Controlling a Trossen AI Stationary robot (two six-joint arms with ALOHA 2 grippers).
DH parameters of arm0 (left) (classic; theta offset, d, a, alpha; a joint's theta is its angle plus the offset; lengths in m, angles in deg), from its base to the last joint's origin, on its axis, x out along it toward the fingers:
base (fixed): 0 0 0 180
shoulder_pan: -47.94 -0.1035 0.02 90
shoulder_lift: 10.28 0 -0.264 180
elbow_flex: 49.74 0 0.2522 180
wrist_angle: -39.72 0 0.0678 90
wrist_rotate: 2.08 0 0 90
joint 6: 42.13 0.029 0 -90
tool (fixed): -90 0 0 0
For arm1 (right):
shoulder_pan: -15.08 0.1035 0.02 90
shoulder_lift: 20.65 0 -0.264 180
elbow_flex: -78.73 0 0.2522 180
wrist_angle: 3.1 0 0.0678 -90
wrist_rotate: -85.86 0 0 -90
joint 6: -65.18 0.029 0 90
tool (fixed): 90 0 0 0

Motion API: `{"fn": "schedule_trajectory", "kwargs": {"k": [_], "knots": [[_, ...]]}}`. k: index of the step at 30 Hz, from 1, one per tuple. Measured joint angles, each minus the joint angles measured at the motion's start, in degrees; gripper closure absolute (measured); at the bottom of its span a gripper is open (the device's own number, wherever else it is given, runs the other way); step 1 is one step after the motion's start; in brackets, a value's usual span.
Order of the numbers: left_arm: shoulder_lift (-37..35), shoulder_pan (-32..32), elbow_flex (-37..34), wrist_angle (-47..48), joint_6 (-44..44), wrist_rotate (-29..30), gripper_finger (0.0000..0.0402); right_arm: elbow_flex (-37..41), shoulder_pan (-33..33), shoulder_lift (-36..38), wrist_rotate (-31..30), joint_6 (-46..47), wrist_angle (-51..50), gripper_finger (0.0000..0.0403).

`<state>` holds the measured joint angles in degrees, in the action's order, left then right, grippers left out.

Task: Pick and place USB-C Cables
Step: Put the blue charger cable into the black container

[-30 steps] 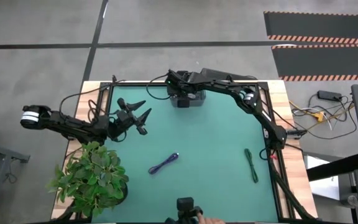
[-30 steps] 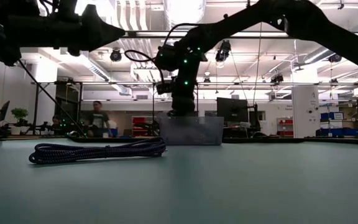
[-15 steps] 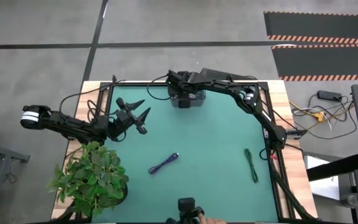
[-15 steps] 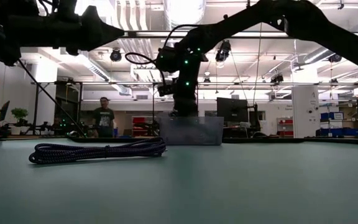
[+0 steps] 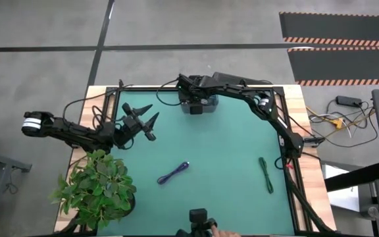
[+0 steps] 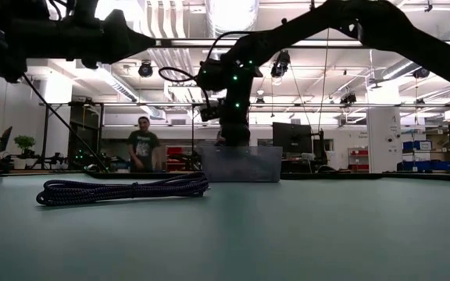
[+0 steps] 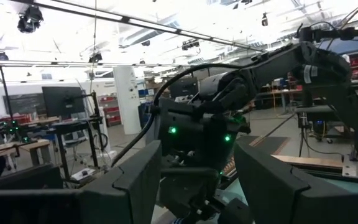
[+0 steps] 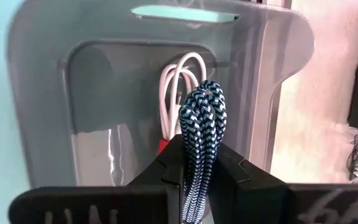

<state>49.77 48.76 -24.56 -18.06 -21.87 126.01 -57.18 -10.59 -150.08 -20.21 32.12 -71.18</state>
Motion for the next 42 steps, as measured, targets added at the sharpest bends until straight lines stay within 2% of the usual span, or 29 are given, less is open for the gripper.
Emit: {"fn": "schedule_trajectory", "kwargs": {"k": [6,11,18,23,42], "knots": [[-0.4,0.0,0.4,0.0,-0.4,0.0,0.0214,-0.4,0.0,0.0,-0.2,0.8,0.6,0.0372],[-0.6,0.0,0.4,0.0,-0.7,0.0,0.0214,-0.4,0.0,0.0,0.1,1.2,0.7,0.0348],[0.6,0.4,-0.2,2.1,-7.5,-0.1,0.0214,-0.4,0.0,0.2,0.1,1.6,0.8,0.0317],[1.9,0.4,-0.5,3.7,-13.3,-0.1,0.0214,-0.5,0.0,1.7,4.5,2.2,0.9,0.0314],[2.1,0.4,-0.4,3.6,-13.9,-0.3,0.0214,-0.5,-0.1,1.8,4.5,2.6,3.1,0.0314]]}}
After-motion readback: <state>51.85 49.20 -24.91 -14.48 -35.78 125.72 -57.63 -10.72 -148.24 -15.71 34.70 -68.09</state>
